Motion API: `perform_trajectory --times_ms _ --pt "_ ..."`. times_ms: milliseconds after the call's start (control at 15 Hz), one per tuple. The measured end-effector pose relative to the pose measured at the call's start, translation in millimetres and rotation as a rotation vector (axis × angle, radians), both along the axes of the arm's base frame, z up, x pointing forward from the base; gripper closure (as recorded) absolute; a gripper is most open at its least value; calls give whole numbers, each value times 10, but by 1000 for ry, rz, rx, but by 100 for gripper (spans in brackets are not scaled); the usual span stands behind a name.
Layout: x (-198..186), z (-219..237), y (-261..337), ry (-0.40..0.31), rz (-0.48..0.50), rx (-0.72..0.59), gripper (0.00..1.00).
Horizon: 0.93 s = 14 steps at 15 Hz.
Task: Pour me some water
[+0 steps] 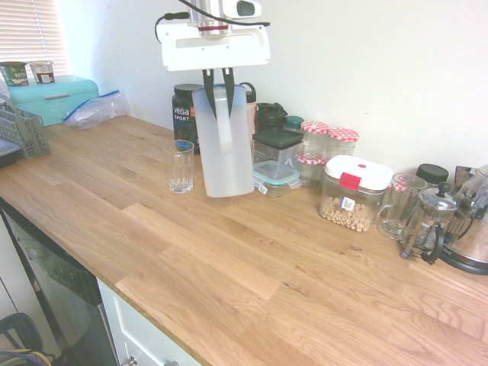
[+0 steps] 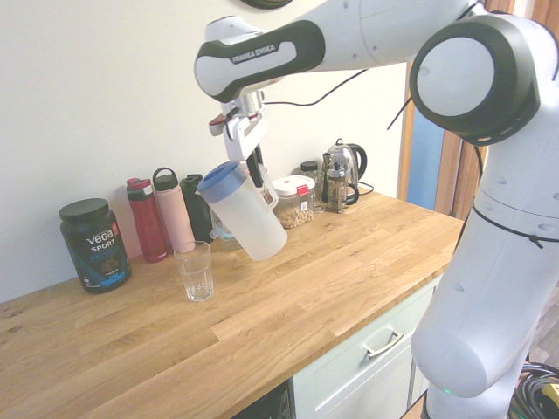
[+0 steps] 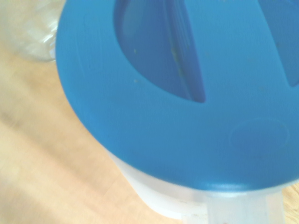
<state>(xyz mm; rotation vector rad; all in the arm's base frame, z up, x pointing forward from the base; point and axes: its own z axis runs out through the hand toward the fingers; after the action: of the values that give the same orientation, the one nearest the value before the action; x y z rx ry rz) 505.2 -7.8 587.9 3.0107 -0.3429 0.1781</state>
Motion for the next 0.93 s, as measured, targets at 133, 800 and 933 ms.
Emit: perform_trajectory --times_ms 133,800,933 --pt "-105 -173 -284 -47 -92 54 100" --pt "-492 -664 -1349 -155 -334 218 100" --pt "-531 -782 -1408 -152 -339 225 100"
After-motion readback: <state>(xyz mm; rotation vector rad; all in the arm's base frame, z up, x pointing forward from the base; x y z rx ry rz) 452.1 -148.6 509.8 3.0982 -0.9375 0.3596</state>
